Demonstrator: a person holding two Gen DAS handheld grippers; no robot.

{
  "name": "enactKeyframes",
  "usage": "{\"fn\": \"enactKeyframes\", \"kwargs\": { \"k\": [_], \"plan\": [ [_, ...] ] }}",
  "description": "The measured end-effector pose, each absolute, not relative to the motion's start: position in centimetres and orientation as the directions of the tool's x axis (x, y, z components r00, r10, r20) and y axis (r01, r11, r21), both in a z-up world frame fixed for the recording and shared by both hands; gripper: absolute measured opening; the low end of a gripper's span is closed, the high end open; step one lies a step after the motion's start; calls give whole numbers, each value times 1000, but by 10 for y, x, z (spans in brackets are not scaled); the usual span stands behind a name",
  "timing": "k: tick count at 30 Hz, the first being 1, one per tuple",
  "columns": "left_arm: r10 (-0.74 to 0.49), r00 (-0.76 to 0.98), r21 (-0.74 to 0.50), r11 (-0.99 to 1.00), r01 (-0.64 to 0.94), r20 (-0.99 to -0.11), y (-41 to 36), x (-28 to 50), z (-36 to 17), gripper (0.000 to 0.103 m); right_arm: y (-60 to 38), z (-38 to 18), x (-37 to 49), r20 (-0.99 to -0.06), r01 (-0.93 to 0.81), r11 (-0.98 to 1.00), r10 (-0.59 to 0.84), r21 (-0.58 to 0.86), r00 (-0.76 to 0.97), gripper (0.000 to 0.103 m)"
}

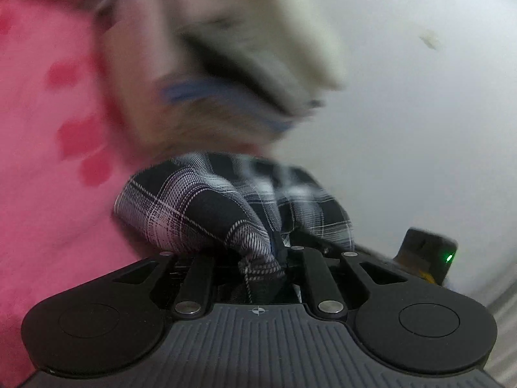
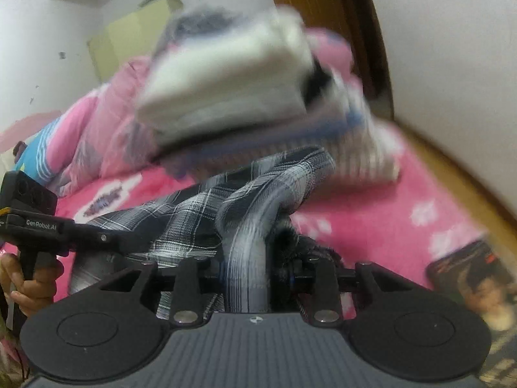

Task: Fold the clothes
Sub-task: 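Lift the folded plaid pants with both grippers toward the clothes stack, then carry the plaid pants with both grippers and lower them beside the clothes stack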

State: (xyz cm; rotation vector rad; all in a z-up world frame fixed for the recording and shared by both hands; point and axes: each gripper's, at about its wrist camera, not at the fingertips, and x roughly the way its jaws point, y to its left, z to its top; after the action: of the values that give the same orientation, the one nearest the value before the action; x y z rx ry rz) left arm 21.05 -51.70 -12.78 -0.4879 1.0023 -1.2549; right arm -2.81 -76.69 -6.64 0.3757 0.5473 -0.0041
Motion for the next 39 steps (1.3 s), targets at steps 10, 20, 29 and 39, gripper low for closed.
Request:
{"fn": "enactKeyframes", "kwargs": {
  "k": [10,20,29,39],
  "plan": [
    [-946,-118,-930,266,254,-303,-501,256,-150,37,-730,-21,-77,-471,228,952,-107,206,876,59],
    [-922,-156,-926,322,199,-354,-502,259,-152,38,-517,-65,-92,-448,113,979,-179,-169,876,65],
    [-920,-181,-933,320,162,-347,-512,252,-154,38,-454,-111,-60,-448,168,880,-380,-444,809,66],
    [-940,-165,-953,284,104,-298,-492,253,-152,46,-456,-109,-74,-405,241,847,-453,-474,794,15]
  ]
}}
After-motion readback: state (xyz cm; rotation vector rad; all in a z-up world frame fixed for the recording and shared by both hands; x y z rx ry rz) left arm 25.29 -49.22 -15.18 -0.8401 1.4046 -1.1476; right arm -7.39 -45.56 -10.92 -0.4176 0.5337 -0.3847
